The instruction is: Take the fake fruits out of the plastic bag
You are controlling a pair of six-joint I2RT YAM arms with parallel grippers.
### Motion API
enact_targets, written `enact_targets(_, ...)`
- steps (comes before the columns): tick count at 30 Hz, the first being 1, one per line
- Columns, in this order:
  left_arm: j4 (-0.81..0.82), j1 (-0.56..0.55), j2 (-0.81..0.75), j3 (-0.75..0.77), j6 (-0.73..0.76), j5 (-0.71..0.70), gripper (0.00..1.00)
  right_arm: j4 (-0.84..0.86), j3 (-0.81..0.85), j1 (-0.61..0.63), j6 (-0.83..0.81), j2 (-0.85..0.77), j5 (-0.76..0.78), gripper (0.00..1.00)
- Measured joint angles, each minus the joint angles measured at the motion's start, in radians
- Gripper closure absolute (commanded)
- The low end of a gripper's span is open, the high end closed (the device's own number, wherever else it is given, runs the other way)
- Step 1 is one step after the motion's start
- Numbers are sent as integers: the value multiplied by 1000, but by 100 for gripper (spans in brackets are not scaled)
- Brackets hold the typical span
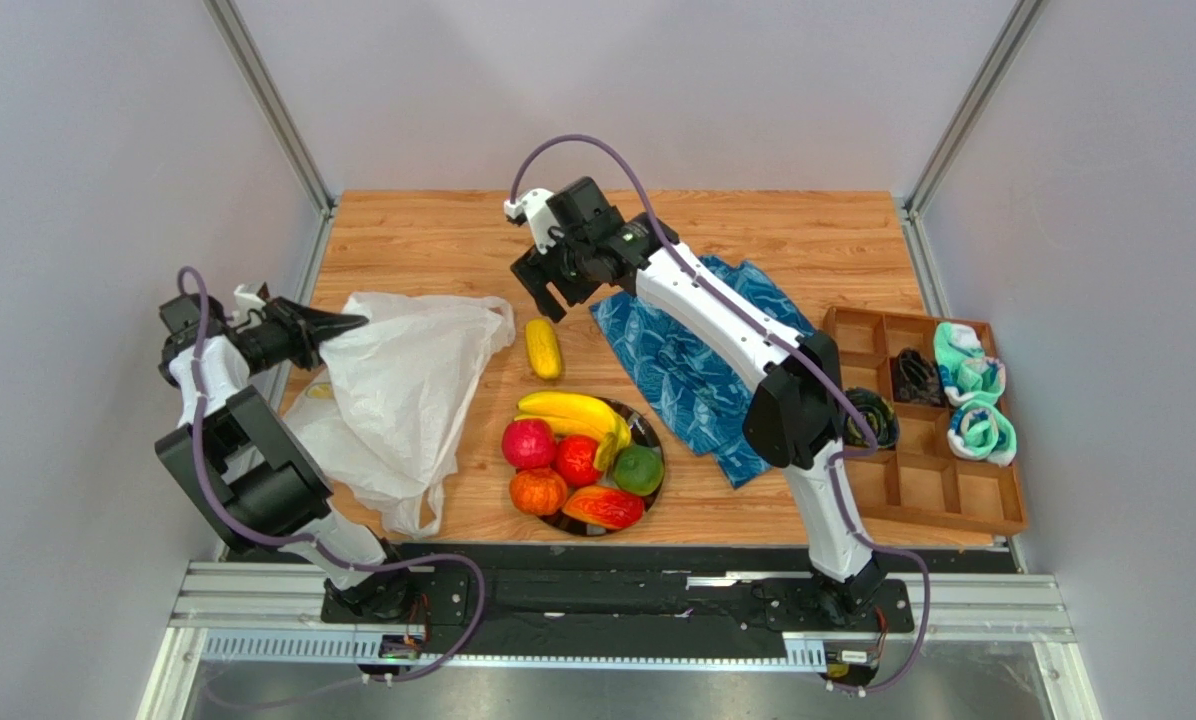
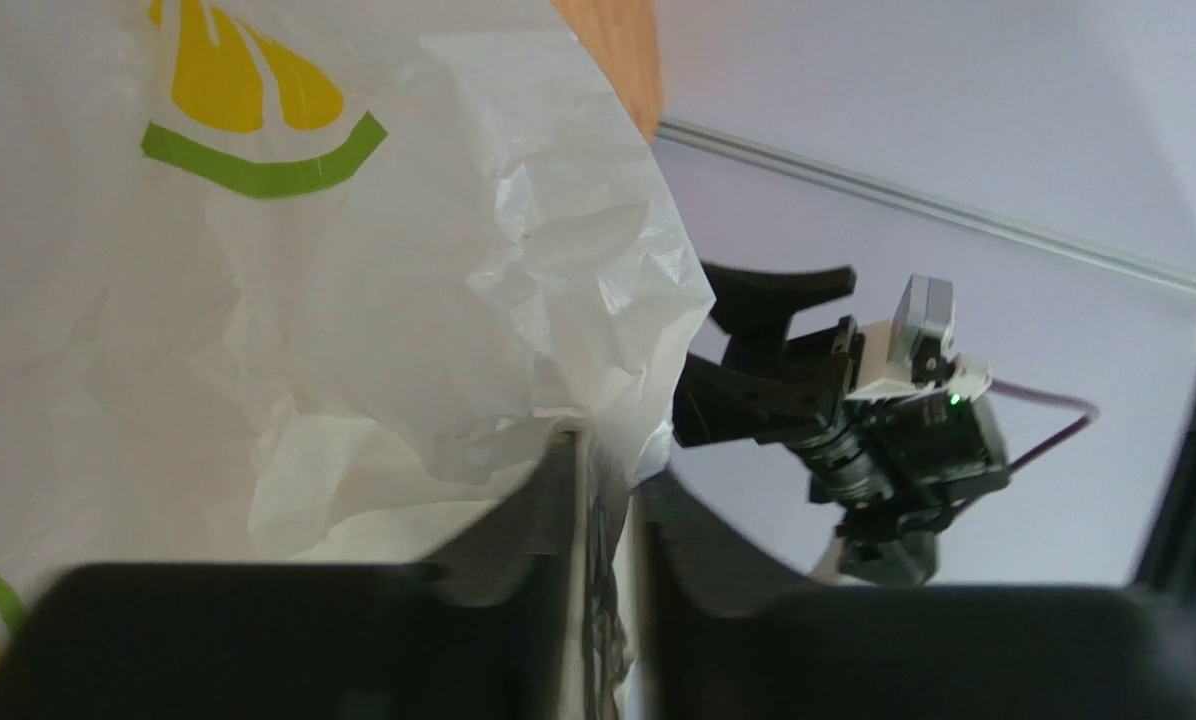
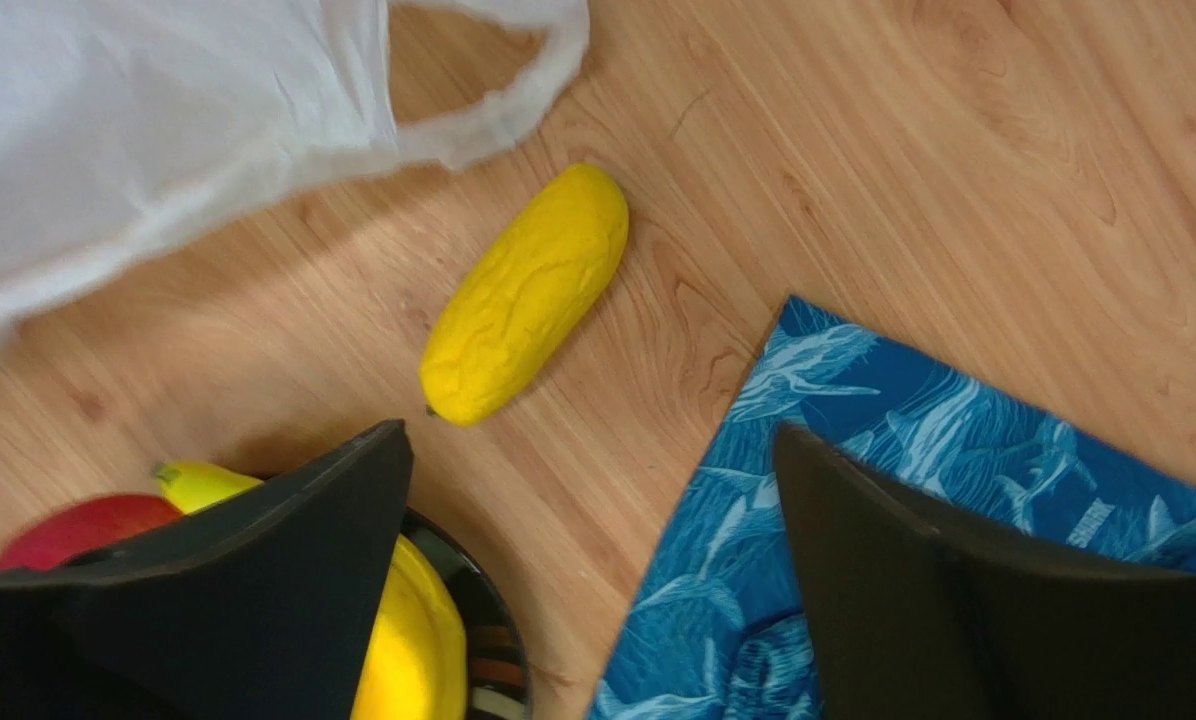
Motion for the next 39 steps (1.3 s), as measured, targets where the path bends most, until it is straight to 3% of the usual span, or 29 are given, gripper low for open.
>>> enact_targets(2,6,25,-33,2,3,-41,6,-51,42,-5,-42,50,-25,0)
enact_targets(3,8,31,-38,-1,6,-53,4,-76,66,-8,-63,82,-36,0)
enact_targets(10,43,35,-96,-152,-31,-116,4,-159,140,-7,-80,229,-84,6)
enact_targets(24,140,35,-252,-326,-146,-80,5,-192,237,-7,-2,319,-167,11)
enact_targets(39,140,42,-264,-335,-179,-49,6,-187,292,-14,154,420,-204,51)
